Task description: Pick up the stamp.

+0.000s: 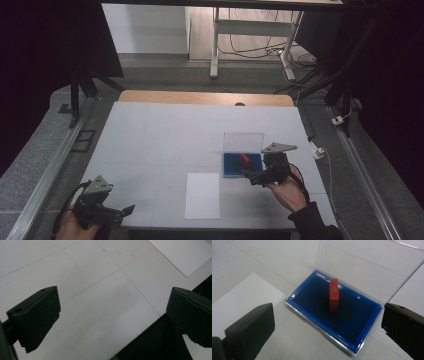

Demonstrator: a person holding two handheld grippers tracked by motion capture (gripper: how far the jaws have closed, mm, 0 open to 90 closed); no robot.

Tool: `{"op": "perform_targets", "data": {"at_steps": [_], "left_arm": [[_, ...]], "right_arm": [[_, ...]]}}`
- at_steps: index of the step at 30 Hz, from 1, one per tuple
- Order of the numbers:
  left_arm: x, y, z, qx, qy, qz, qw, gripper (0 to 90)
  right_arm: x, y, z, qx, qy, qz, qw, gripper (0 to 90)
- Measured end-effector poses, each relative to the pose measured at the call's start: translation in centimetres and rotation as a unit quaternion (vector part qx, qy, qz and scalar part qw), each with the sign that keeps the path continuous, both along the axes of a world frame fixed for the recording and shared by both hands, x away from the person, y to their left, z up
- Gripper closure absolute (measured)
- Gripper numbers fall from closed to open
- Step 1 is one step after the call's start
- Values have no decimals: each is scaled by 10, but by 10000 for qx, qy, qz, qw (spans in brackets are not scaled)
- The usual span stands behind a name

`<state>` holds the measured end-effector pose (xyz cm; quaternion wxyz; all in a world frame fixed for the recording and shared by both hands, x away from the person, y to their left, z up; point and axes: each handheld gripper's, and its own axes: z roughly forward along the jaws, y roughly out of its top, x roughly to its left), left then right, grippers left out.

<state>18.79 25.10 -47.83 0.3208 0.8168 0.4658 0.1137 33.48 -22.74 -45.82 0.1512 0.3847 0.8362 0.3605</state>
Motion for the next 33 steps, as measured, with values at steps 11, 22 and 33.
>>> {"op": "perform_targets", "data": {"at_steps": [11, 22, 33], "left_arm": [[0, -1, 0, 64, 21, -61, 10000, 0], [1, -1, -1, 28, 55, -84, 9999, 1], [1, -1, -1, 8, 89, -131, 9999, 1]], "right_arm": [[25, 12, -13, -155, 87, 31, 9998, 0], [35, 25, -24, -502, -66, -7, 9987, 12], [40, 26, -21, -580, -1, 93, 9983, 464]]}}
